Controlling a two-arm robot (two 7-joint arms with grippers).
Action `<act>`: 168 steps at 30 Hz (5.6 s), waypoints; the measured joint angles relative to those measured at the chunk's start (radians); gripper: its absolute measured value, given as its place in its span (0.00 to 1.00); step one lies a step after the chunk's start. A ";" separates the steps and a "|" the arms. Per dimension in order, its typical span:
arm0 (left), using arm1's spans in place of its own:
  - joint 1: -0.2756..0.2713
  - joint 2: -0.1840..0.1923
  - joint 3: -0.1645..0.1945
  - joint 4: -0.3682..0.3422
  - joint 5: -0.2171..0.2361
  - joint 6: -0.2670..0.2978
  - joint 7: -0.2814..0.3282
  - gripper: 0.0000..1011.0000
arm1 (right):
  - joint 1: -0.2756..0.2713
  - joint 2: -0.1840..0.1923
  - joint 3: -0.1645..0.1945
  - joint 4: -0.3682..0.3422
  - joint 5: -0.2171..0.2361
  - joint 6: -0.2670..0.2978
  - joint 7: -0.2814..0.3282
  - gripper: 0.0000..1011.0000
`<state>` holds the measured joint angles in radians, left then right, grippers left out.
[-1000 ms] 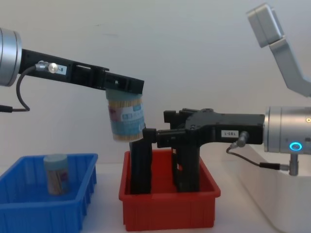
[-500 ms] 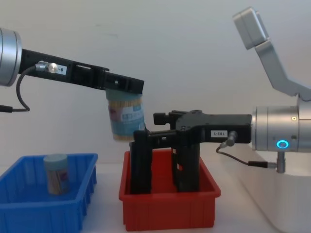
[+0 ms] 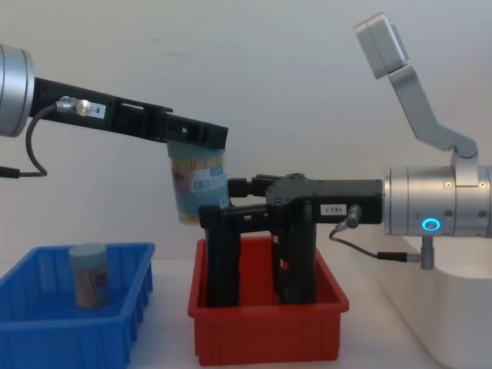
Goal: Pick the cotton swabs from the blue box and place them into the white box.
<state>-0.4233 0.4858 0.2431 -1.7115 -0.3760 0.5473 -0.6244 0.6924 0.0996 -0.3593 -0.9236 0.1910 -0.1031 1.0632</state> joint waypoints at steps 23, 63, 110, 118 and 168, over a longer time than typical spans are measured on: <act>0.000 0.000 0.000 0.000 0.000 0.000 0.000 0.66 | 0.049 -0.024 -0.029 0.067 0.028 -0.040 0.036 0.92; 0.000 0.000 0.000 0.000 0.000 0.000 0.000 0.99 | 0.033 -0.003 -0.048 0.032 0.051 -0.023 0.002 0.62; 0.000 0.000 0.000 0.000 0.000 0.000 0.000 0.99 | -0.254 0.155 0.023 -0.368 0.098 -0.081 -0.669 0.62; 0.000 0.000 0.000 0.000 0.000 0.000 0.000 0.99 | -0.307 0.183 0.038 -0.431 0.094 -0.083 -0.798 0.62; 0.000 0.000 0.000 0.000 0.000 0.000 0.000 0.99 | -0.396 0.231 0.124 -0.390 0.193 0.057 -1.109 0.83</act>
<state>-0.4234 0.4858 0.2431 -1.7115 -0.3761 0.5474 -0.6245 0.2960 0.3302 -0.2358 -1.3133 0.3842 -0.0459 -0.0458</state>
